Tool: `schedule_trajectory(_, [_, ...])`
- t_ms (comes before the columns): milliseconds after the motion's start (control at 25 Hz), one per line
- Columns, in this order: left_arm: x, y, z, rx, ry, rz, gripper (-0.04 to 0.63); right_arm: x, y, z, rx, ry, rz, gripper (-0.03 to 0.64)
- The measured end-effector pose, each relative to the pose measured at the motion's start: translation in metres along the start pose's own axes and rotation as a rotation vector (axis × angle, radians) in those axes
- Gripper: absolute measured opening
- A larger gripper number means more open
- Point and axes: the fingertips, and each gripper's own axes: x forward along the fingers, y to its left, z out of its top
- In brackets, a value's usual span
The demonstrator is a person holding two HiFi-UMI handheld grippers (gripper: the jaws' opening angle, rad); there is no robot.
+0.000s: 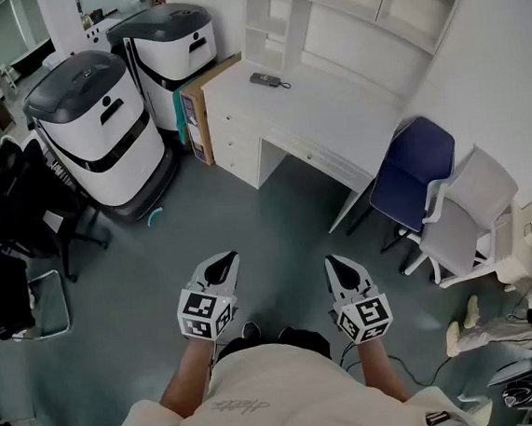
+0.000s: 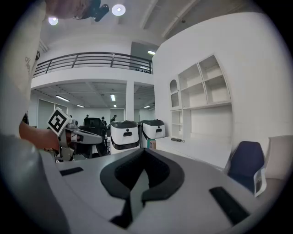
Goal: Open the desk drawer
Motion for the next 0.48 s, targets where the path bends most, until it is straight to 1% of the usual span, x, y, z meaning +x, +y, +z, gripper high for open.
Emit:
schedule_trajectory(200, [0.0, 0.016, 0.0, 0.0, -0.007, 0.002, 0.017, 0.007, 0.004, 0.003, -0.007, 0.0, -0.006, -0.003])
schedule_trajectory(480, [0.007, 0.017, 0.0, 0.004, -0.017, -0.042, 0.017, 0.008, 0.007, 0.001, 0.0, -0.001, -0.037, -0.003])
